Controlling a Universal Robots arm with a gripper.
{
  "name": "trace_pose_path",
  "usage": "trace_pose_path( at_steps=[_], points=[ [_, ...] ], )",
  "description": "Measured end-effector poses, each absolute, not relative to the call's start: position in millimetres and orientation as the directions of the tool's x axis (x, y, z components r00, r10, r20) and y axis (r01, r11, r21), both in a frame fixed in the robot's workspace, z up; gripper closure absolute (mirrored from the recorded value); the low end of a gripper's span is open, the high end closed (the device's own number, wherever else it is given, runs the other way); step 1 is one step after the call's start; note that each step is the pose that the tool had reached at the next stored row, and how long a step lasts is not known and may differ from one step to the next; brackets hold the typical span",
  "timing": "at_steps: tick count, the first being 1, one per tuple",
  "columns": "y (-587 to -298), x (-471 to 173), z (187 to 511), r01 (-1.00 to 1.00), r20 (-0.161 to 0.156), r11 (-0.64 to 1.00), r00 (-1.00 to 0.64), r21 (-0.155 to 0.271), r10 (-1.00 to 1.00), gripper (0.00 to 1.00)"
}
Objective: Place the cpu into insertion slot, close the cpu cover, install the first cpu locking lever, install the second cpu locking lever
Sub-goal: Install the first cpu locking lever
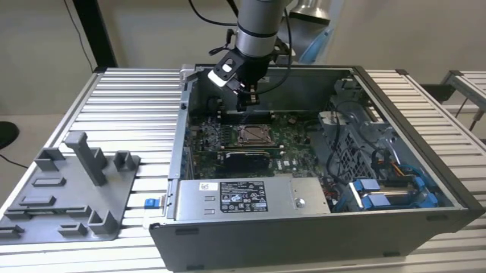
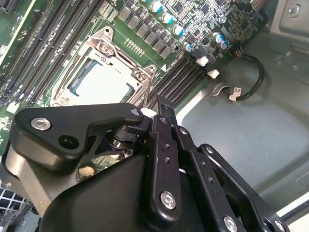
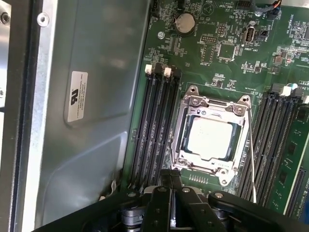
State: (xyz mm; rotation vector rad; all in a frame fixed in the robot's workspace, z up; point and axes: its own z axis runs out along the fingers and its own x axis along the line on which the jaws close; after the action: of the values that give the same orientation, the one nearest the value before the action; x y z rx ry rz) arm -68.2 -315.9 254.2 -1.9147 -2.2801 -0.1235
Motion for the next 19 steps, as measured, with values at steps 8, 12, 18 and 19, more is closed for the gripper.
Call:
trace_pose_path(
  at_steps=[8, 12, 18, 19],
  points=[
    [-313, -68, 248, 0.984, 0.181, 0.177, -0.167, -0.039, 0.969, 1.00],
    [-311, -69, 242, 0.984, 0.189, 0.178, -0.168, -0.033, 0.967, 1.00],
    [-320, -70, 241, 0.982, 0.220, 0.185, -0.174, -0.026, 0.960, 1.00],
    [-324, -70, 241, 0.982, 0.221, 0.185, -0.174, -0.027, 0.960, 1.00]
  ],
)
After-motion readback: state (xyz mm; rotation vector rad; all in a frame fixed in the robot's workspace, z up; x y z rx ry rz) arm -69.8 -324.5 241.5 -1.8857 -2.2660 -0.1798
